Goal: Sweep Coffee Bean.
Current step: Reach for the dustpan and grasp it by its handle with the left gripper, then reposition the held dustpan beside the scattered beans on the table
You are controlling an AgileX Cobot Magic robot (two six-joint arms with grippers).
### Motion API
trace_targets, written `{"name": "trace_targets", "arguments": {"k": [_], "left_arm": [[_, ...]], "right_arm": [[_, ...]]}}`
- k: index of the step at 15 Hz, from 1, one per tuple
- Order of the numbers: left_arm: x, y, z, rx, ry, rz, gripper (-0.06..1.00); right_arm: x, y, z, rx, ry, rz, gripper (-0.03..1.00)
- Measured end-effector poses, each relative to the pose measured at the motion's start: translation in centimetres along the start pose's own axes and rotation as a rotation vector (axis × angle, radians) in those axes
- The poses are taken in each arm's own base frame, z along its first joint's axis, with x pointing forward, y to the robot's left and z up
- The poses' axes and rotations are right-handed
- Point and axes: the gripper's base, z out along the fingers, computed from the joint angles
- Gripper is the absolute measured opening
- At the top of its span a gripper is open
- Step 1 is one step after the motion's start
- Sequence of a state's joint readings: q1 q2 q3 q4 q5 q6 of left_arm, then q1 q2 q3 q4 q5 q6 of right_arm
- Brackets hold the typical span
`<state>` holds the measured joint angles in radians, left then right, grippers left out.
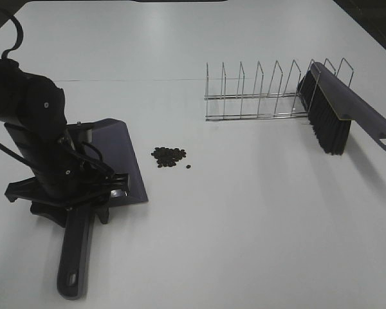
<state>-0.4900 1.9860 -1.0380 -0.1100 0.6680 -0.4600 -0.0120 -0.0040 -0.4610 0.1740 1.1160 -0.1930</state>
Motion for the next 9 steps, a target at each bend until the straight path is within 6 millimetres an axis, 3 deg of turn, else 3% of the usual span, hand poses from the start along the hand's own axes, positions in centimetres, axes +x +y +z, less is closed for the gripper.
{"name": "trace_targets", "arguments": {"k": [2, 9], "left_arm": [[-0.01, 0.03, 0.0, -0.003, -0.001, 0.004, 0.37], [-0.05, 0.58, -0.07, -0.064, -0.002, 0.074, 0.36]], "right_arm": [[0.0, 0.0, 0.0, 0.0, 0.0, 0.0, 0.73], [0.0, 0.0, 0.0, 0.0, 0.0, 0.0, 0.73]]}}
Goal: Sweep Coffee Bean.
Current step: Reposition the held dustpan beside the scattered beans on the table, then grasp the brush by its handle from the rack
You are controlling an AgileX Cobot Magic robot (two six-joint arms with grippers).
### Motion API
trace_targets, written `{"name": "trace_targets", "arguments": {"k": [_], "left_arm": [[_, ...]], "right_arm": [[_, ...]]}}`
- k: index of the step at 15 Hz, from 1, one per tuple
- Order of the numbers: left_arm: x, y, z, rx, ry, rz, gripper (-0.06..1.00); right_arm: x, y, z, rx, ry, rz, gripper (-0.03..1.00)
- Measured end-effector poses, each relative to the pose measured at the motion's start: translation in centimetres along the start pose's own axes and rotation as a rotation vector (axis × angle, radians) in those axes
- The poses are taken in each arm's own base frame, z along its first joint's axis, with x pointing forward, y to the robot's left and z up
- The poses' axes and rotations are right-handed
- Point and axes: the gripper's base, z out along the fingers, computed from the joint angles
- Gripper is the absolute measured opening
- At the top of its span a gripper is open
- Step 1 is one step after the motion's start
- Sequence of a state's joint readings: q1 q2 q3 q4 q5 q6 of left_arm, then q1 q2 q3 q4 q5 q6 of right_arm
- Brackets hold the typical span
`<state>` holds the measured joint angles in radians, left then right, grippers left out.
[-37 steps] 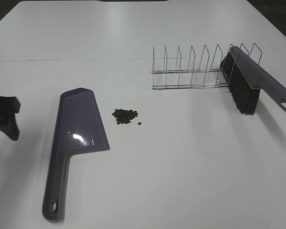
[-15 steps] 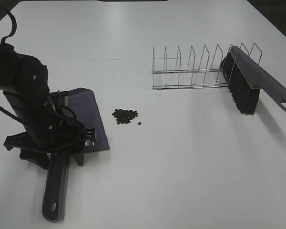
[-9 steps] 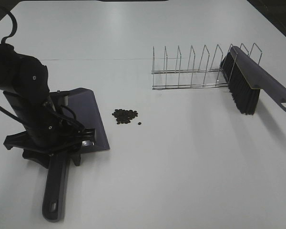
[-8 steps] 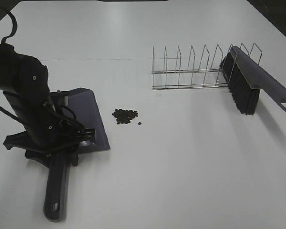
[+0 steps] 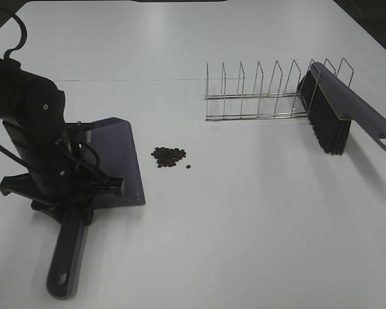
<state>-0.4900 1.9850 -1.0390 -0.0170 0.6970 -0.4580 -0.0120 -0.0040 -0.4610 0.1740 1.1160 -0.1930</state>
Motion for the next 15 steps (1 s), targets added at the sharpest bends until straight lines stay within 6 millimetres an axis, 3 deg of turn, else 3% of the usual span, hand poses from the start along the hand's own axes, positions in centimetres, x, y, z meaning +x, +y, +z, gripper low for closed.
{"name": "trace_targets", "arguments": {"k": [4, 9, 13, 14, 15], "left_arm": [[-0.2, 1.2, -2.9, -0.036, -0.058, 0.1, 0.36], [-1.3, 6.4, -7.0, -0.053, -0.113, 0.222, 0.36], [-1.6, 8.5, -7.3, -0.077, -0.102, 0.331, 0.36], [-1.7, 8.8, -7.3, -0.099, -0.109, 0.398, 0.36], [-1.8, 8.8, -7.3, -0.104, -0.11, 0.436, 0.36]], "right_arm": [[0.0, 0.0, 0.0, 0.0, 0.0, 0.011, 0.73], [-1.1, -0.2, -0.7, 0.024, -0.03, 0.067, 0.73], [-5.1, -0.9, 0.0, 0.031, 0.098, 0.148, 0.73], [-8.5, -1.5, 1.0, 0.026, 0.218, 0.157, 0.73], [-10.0, -1.8, 1.7, 0.02, 0.285, 0.163, 0.73]]}}
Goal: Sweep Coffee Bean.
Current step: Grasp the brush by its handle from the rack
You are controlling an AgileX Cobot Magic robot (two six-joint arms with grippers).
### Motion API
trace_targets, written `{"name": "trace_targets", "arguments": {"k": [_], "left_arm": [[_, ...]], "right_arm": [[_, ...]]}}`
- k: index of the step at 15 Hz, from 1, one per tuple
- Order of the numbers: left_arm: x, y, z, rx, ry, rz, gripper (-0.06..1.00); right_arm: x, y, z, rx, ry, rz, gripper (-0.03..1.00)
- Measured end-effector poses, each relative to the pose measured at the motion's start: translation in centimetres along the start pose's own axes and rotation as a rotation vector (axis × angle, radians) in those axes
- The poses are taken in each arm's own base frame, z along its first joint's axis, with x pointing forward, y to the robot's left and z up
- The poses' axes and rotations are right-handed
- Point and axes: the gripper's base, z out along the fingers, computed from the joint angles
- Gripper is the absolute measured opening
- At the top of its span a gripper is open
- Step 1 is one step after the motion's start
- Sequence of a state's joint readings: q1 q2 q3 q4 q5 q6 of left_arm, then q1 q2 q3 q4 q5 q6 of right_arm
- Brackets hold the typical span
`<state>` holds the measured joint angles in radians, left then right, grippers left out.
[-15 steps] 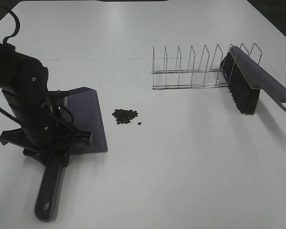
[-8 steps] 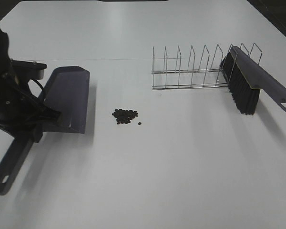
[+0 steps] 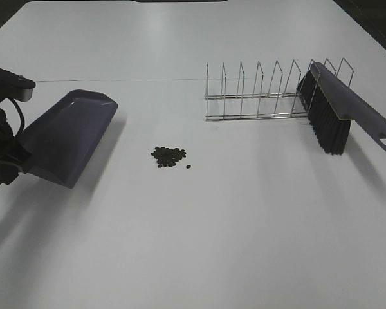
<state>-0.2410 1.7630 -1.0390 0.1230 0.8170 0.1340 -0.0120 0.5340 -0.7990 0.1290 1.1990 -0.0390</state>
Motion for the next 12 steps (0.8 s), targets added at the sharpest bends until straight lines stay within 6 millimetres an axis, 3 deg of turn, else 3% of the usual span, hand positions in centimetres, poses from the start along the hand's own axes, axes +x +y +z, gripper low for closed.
{"name": "trace_targets", "arguments": {"k": [4, 7, 12], "left_arm": [[-0.6, 0.2, 0.0, -0.027, -0.069, 0.13, 0.36], [-1.4, 0.3, 0.3, -0.047, -0.135, 0.155, 0.36], [-1.4, 0.1, 3.1, -0.022, -0.06, 0.143, 0.36]], "right_arm": [[-6.8, -0.3, 2.8, 0.0, 0.146, 0.015, 0.73], [-12.3, -0.8, 6.6, 0.012, 0.231, 0.067, 0.73], [-17.6, -1.5, 12.6, 0.014, 0.314, 0.054, 0.72]]}}
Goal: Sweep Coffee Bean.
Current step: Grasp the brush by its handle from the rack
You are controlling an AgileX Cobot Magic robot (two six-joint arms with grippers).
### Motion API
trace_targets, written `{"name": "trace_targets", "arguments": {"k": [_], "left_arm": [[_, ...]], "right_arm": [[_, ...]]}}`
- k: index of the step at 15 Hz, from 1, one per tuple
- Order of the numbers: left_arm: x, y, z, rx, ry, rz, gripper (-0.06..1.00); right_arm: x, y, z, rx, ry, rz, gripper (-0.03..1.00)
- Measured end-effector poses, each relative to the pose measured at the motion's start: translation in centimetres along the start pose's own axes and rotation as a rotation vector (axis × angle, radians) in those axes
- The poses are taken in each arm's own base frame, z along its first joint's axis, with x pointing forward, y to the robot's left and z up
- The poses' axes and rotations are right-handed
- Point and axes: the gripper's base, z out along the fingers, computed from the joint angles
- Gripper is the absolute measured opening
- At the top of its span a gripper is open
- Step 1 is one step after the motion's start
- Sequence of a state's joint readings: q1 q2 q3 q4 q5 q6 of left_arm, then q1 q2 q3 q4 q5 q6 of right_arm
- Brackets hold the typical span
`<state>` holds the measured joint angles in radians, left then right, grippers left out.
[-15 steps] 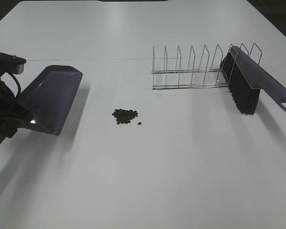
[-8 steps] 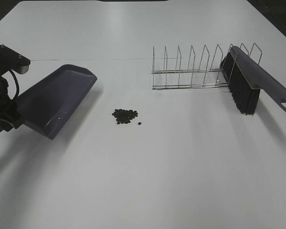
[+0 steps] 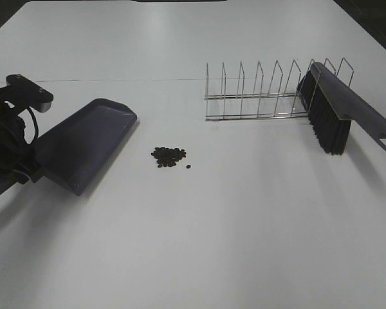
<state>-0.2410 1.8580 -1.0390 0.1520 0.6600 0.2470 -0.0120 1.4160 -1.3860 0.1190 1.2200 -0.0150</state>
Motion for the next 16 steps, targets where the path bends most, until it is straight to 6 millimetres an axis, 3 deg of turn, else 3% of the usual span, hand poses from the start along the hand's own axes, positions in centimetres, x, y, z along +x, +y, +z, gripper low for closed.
{"name": "trace_targets", "arguments": {"k": [5, 6, 9, 11, 14, 16], "left_arm": [[-0.4, 0.1, 0.3, -0.009, -0.043, -0.003, 0.36], [-0.4, 0.1, 0.3, -0.008, -0.043, -0.005, 0.36], [-0.4, 0.0, 0.3, -0.001, -0.037, -0.012, 0.36], [-0.3, 0.0, 0.3, 0.0, -0.033, -0.012, 0.36], [-0.3, 0.0, 0.3, 0.001, -0.033, -0.013, 0.36], [-0.3, 0.0, 0.3, 0.002, -0.034, -0.014, 0.36]], "right_arm": [[-6.7, -0.5, 5.8, 0.0, 0.052, -0.105, 0.64], [-8.7, -0.7, 7.9, 0.001, 0.058, -0.132, 0.61], [-12.0, -1.3, 11.8, 0.032, 0.058, -0.181, 0.59], [-12.7, -2.0, 15.4, 0.058, 0.106, -0.203, 0.59], [-12.2, -2.6, 20.1, 0.056, 0.203, -0.237, 0.59], [-11.7, -3.0, 22.1, 0.068, 0.248, -0.25, 0.59]]}}
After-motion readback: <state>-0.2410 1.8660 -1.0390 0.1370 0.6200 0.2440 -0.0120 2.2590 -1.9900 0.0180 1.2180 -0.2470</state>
